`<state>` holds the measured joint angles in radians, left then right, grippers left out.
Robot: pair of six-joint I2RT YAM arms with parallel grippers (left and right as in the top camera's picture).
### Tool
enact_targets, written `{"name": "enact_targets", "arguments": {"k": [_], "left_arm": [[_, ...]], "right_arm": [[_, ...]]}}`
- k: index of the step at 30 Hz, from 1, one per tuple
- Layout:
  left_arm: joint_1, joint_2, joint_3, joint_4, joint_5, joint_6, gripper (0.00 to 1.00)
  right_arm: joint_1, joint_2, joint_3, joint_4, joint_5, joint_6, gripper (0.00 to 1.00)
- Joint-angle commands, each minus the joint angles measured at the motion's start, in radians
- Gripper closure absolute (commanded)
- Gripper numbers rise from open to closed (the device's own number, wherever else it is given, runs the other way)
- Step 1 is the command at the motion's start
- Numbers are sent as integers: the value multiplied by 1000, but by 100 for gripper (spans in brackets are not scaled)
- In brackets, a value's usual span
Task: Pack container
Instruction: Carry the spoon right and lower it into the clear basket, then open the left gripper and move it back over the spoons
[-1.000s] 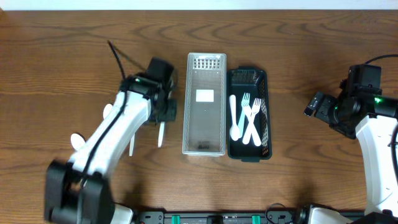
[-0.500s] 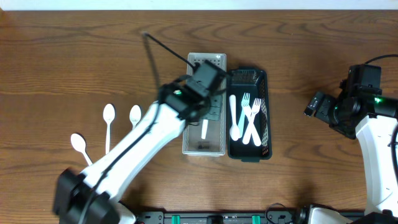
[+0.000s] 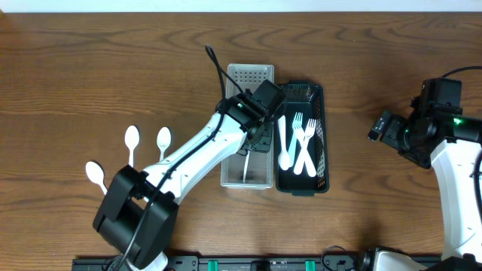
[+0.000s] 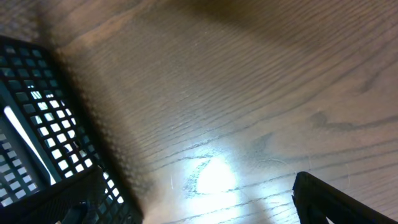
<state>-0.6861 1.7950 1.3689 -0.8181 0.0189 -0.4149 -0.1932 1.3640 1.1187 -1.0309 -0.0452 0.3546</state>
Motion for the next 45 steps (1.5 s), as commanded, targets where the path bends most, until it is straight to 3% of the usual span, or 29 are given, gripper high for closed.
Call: {"name": "enact_targets", "arguments": {"k": [1, 8, 15, 22, 28, 45], "left_arm": [[3, -96, 51, -32, -23, 97, 36], [106, -362, 92, -198, -256, 105, 10], [469, -454, 28, -227, -228, 174, 7], [697, -361, -166, -63, -50, 240, 7], [719, -233, -269, 44, -25, 296, 7], [706, 29, -279, 96, 42, 330, 8]], "right_arm": [[-8, -9, -1, -2, -8, -12, 1], [-8, -9, -1, -1, -8, -12, 1], [-8, -9, -1, -1, -8, -12, 1], [-8, -9, -1, -2, -8, -12, 1], [-8, -9, -1, 0, -8, -12, 1], [-8, -9, -1, 3, -8, -12, 1]]}}
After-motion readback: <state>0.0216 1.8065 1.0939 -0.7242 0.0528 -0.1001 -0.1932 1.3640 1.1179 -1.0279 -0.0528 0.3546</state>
